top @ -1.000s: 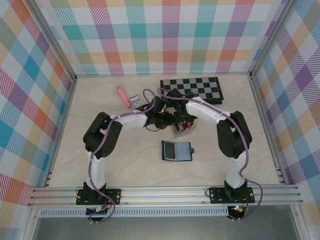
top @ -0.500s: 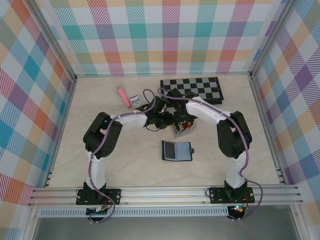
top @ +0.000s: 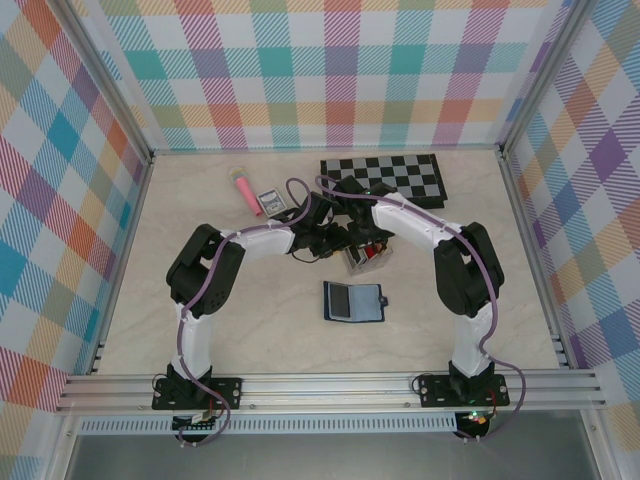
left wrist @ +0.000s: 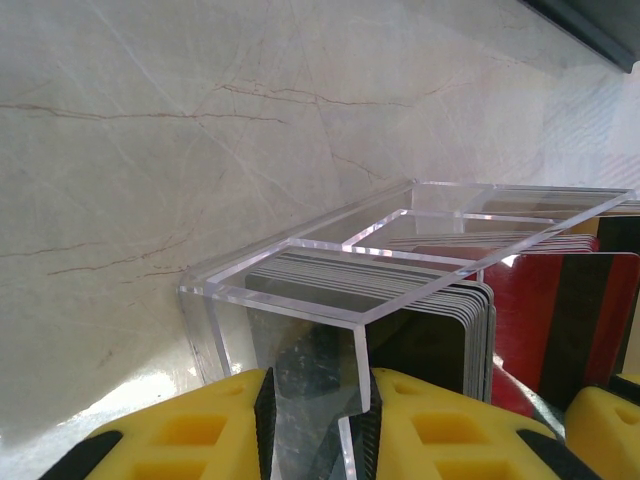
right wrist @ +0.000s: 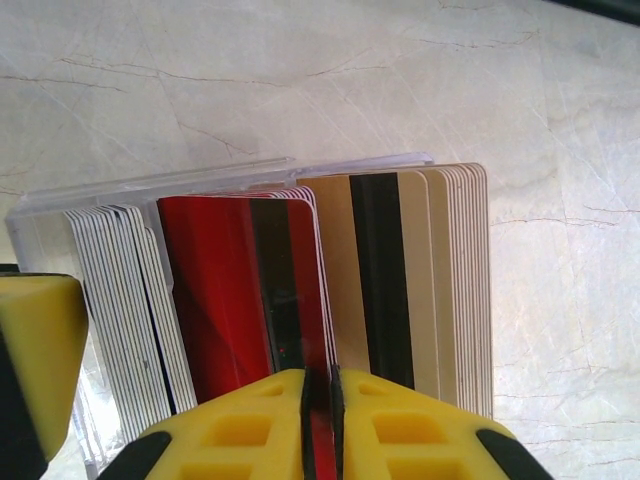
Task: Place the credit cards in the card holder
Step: Pick up the credit card from the storage box.
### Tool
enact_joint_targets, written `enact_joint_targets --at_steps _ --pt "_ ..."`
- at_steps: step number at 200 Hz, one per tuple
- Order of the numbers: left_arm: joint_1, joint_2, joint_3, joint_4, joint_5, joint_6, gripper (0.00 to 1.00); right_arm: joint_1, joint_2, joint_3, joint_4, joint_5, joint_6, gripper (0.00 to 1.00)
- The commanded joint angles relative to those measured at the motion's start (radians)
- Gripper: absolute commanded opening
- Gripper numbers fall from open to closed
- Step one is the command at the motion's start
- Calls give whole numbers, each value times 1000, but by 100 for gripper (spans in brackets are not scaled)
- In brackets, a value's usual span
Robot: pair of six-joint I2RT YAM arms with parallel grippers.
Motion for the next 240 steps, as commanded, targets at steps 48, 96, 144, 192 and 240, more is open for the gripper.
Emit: enact_joint_targets --at_steps 48,96,144,192,240 --pt "0 41 -25 -76 -26 19 28 -10 -50 22 -47 23 -16 7" --pt "1 39 -28 -77 -28 19 28 -24 -83 6 -17 -100 -2 5" --pt "1 34 -29 -69 -23 17 28 -32 -115 -13 5 -199 14 3" --pt "1 -16 -28 -47 -11 27 35 -50 -189 -31 17 -250 35 2" --pt "0 -66 -19 -39 -1 31 48 -79 -202 -51 29 -290 52 2"
